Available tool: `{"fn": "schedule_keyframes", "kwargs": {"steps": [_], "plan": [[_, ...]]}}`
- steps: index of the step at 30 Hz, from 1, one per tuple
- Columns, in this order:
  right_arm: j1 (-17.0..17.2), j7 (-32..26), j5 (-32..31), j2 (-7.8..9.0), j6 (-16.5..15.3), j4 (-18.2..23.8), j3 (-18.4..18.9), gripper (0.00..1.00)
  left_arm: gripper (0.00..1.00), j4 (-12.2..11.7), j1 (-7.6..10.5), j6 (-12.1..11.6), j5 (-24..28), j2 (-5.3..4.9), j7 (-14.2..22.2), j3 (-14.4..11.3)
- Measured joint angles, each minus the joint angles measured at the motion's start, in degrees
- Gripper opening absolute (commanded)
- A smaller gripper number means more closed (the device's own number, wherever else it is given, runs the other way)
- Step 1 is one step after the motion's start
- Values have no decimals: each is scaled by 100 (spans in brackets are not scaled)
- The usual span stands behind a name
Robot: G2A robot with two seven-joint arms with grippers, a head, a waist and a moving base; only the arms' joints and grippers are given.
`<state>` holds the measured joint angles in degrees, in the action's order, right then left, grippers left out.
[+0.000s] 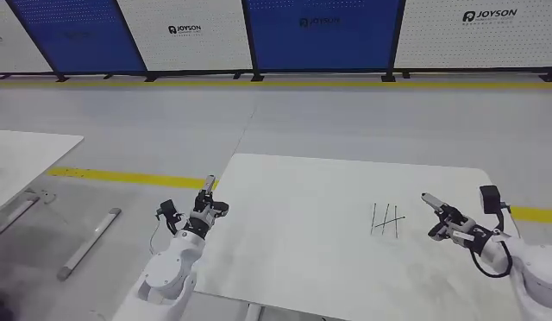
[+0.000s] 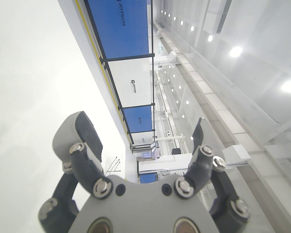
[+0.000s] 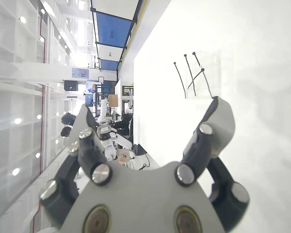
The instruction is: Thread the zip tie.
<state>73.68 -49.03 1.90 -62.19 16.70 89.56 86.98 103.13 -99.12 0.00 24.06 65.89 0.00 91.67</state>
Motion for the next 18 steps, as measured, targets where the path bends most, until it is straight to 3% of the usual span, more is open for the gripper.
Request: {"fn": "schedule_keyframes", "kwargs": {"steps": [12, 18], "plan": [[-63, -118, -91, 16, -49, -5, -90, 100, 100, 0, 0, 0, 0, 0, 0, 0], [-938, -1265, -285, 42, 55, -911, -543, 100, 100, 0, 0, 0, 0, 0, 0, 0]]}}
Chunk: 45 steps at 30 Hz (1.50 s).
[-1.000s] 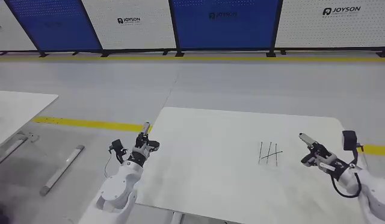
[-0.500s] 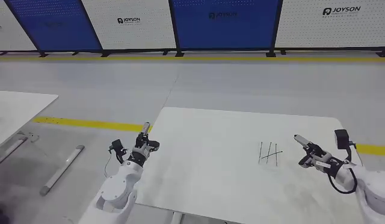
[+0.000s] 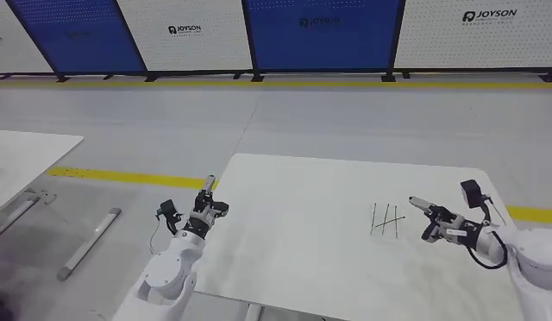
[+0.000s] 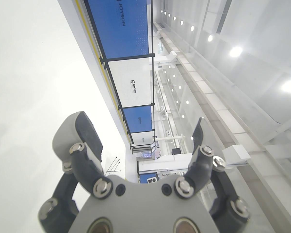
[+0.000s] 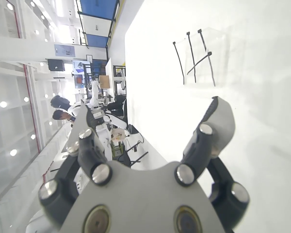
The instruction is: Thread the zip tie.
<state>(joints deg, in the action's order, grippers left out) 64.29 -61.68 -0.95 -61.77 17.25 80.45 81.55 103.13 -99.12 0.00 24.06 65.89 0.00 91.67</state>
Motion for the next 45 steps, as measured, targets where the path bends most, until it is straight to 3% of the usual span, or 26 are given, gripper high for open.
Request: {"fn": "schedule_keyframes", "kwargs": {"steps": [7, 20, 27, 30, 36, 45], "plan": [[-1172, -542, -384, -83, 225, -1345, -797, 100, 100, 0, 0, 0, 0, 0, 0, 0], [-1134, -516, -399, -80, 199, -1296, -785, 100, 100, 0, 0, 0, 0, 0, 0, 0], [-932, 765, -660, -78, -457, -1243, -747, 100, 100, 0, 0, 0, 0, 0, 0, 0], [-1058, 824, -762, -106, -812, -1503, -911, 100, 100, 0, 0, 0, 0, 0, 0, 0], [-1735, 549, -745, -249, -922, -2488, -1407, 100, 100, 0, 0, 0, 0, 0, 0, 0], [-1725, 558, -747, -247, -917, -2471, -1402, 100, 100, 0, 0, 0, 0, 0, 0, 0]]}}
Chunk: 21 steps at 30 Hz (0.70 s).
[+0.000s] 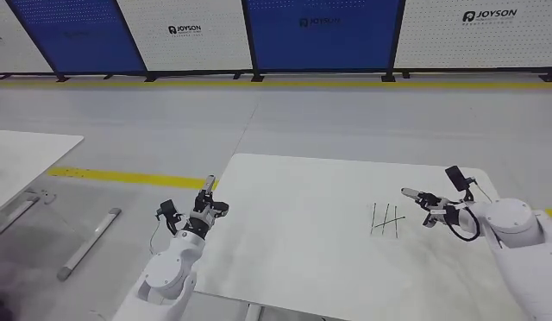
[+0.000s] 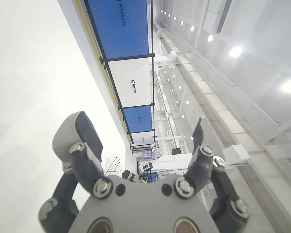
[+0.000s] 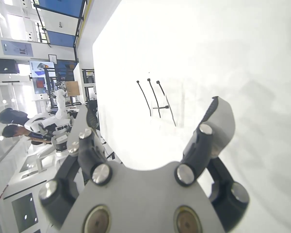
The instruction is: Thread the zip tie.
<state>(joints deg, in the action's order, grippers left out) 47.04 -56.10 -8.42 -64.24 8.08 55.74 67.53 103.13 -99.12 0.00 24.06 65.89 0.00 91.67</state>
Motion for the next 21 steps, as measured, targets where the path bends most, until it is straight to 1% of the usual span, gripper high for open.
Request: {"fn": "schedule_keyframes", "kwargs": {"steps": [5, 6, 8, 10, 21], "plan": [[11, -15, -20, -7, -16, 16, -22, 100, 100, 0, 0, 0, 0, 0, 0, 0], [13, -31, -94, -23, -43, 29, -95, 100, 100, 0, 0, 0, 0, 0, 0, 0], [-70, 45, -272, -75, 25, -53, -326, 100, 100, 0, 0, 0, 0, 0, 0, 0], [-165, 115, -181, -116, 141, -203, -398, 100, 100, 0, 0, 0, 0, 0, 0, 0], [-175, 119, -136, -120, 151, -225, -388, 100, 100, 0, 0, 0, 0, 0, 0, 0]]}}
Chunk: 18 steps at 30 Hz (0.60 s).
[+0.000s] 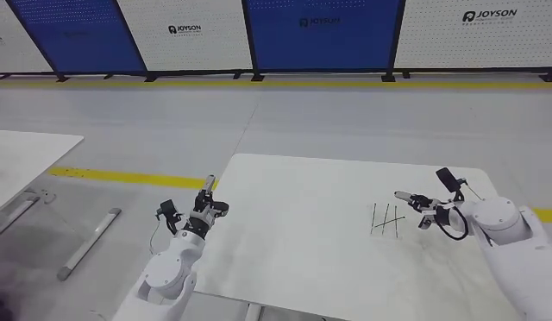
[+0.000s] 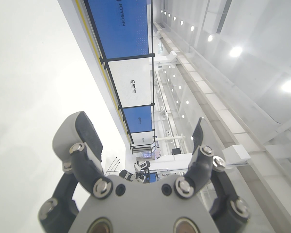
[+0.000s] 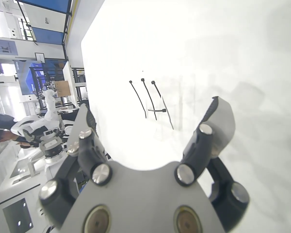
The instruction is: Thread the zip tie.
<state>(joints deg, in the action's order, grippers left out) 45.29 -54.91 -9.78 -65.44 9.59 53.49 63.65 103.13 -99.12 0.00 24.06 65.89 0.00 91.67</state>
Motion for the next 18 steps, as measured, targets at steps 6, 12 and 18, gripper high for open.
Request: {"fn": "schedule_keyframes", "kwargs": {"steps": [6, 12, 18], "plan": [[35, -43, 57, -8, -102, -10, -20, 100, 100, 0, 0, 0, 0, 0, 0, 0], [-96, -14, 57, -51, -288, -320, -127, 100, 100, 0, 0, 0, 0, 0, 0, 0], [-235, -19, 61, -99, -286, -550, -228, 43, 100, 0, 0, 0, 0, 0, 0, 0]]}}
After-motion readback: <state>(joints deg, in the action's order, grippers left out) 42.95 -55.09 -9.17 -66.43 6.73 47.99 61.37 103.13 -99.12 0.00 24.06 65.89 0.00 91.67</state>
